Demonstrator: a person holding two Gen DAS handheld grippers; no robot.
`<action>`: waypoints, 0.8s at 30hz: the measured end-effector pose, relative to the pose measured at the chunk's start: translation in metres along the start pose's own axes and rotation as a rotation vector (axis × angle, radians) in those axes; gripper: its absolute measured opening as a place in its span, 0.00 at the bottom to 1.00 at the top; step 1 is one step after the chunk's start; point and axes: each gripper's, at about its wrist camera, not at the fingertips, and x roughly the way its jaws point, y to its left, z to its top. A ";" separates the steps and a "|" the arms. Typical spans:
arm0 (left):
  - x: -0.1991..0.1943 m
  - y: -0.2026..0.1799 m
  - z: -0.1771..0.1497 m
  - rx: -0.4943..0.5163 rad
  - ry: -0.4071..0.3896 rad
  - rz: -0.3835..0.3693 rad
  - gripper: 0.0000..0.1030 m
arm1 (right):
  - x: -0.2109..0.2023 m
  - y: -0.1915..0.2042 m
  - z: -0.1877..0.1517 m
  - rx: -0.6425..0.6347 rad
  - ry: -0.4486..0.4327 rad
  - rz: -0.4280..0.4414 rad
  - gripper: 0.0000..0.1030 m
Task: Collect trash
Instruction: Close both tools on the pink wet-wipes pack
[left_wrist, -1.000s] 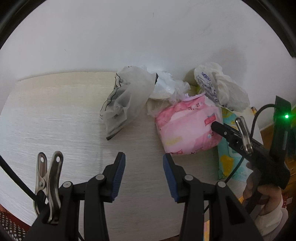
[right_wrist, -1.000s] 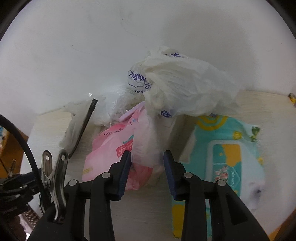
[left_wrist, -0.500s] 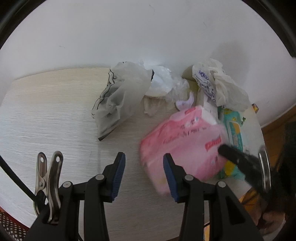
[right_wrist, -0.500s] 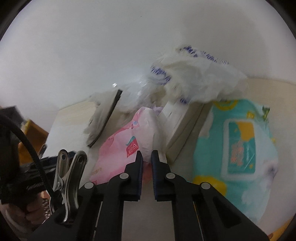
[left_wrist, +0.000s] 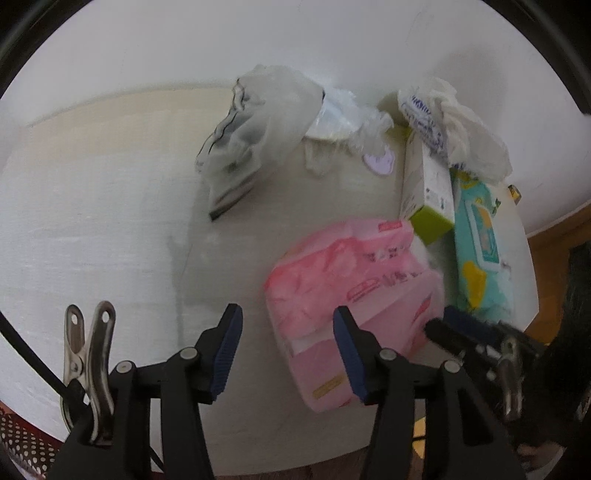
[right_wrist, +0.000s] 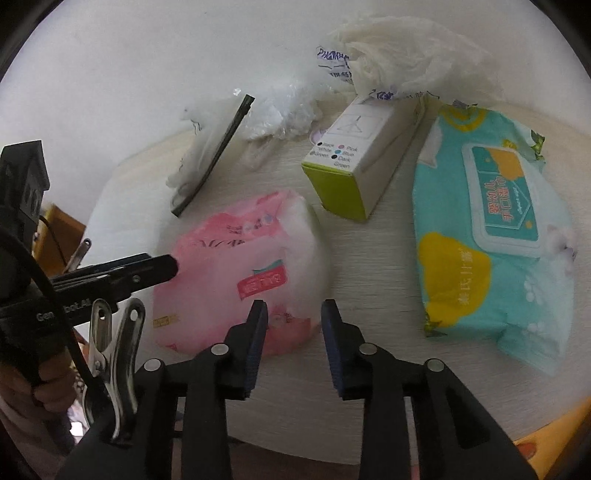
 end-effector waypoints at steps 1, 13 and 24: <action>0.001 0.002 -0.001 -0.003 0.004 -0.002 0.53 | 0.000 0.000 0.000 -0.003 -0.003 -0.005 0.33; -0.002 -0.007 -0.009 0.036 -0.014 -0.067 0.58 | 0.022 -0.004 0.014 -0.002 -0.009 0.003 0.33; 0.025 -0.019 -0.009 0.073 -0.002 -0.009 0.58 | 0.037 -0.001 0.011 -0.006 0.012 0.017 0.33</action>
